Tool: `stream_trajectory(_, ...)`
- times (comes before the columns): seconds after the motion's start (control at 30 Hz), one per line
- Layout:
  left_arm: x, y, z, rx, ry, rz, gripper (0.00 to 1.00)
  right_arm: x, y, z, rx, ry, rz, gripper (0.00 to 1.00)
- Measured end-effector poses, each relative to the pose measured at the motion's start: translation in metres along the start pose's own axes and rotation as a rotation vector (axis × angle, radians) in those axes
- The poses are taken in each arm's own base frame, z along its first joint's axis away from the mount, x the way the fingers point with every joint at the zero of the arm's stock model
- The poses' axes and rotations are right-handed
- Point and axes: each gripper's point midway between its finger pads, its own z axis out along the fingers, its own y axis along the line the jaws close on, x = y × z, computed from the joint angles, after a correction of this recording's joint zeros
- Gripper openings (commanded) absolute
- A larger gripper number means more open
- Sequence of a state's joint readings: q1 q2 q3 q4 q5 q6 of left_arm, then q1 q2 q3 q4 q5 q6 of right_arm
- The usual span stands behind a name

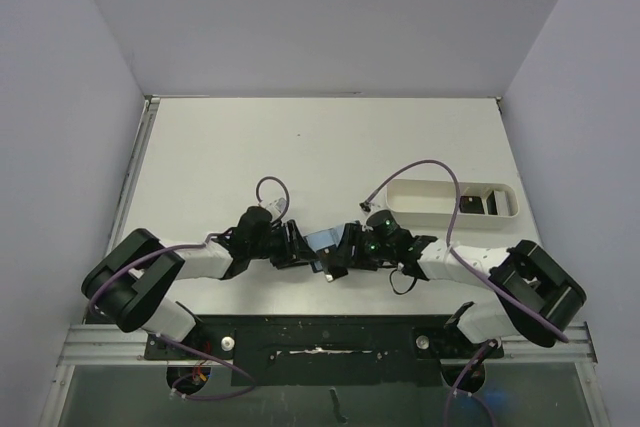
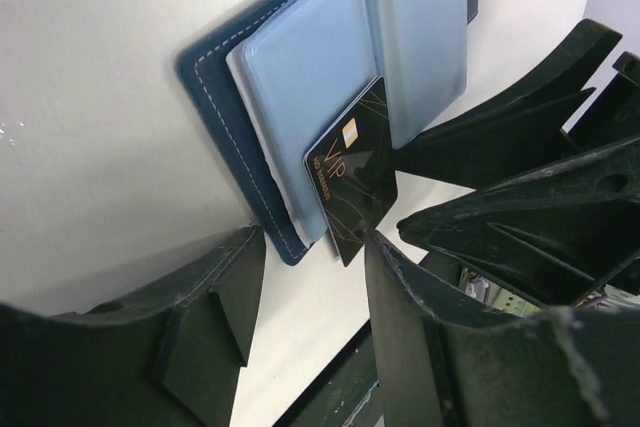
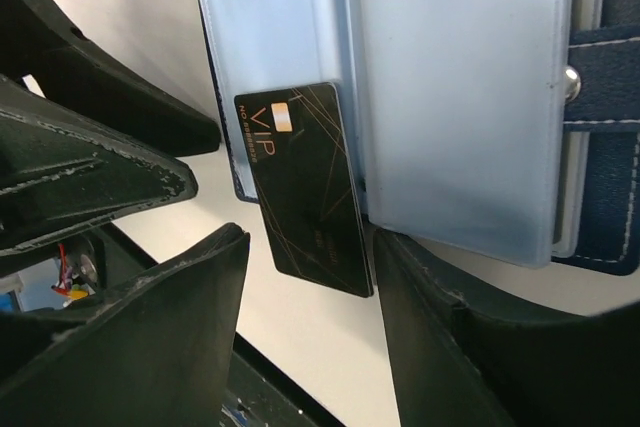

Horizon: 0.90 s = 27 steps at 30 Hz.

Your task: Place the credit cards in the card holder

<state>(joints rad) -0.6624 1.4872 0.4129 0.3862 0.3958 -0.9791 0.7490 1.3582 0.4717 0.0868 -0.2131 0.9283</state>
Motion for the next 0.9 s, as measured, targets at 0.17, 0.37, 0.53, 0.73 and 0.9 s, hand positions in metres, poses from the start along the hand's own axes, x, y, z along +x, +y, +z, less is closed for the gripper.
stream_trajectory(0.17,0.0,0.0,0.003,0.005,0.001,0.002,0.39,-0.003,0.007,0.005,-0.033,-0.007,-0.003,0.54)
stream_trajectory(0.37,0.0,0.002,0.003,-0.002,-0.003,0.0,0.29,-0.008,0.023,0.005,-0.136,-0.027,0.006,0.51)
stream_trajectory(0.53,0.001,0.004,0.004,-0.009,0.0,-0.003,0.21,-0.009,0.026,0.005,-0.242,-0.031,0.05,0.49)
stream_trajectory(0.73,0.001,0.006,0.005,-0.015,-0.001,-0.006,0.2,-0.012,0.026,0.008,-0.299,-0.026,0.1,0.48)
stream_trajectory(0.9,-0.001,0.007,0.005,-0.023,-0.013,-0.008,0.28,-0.012,0.025,0.011,-0.247,-0.018,0.073,0.49)
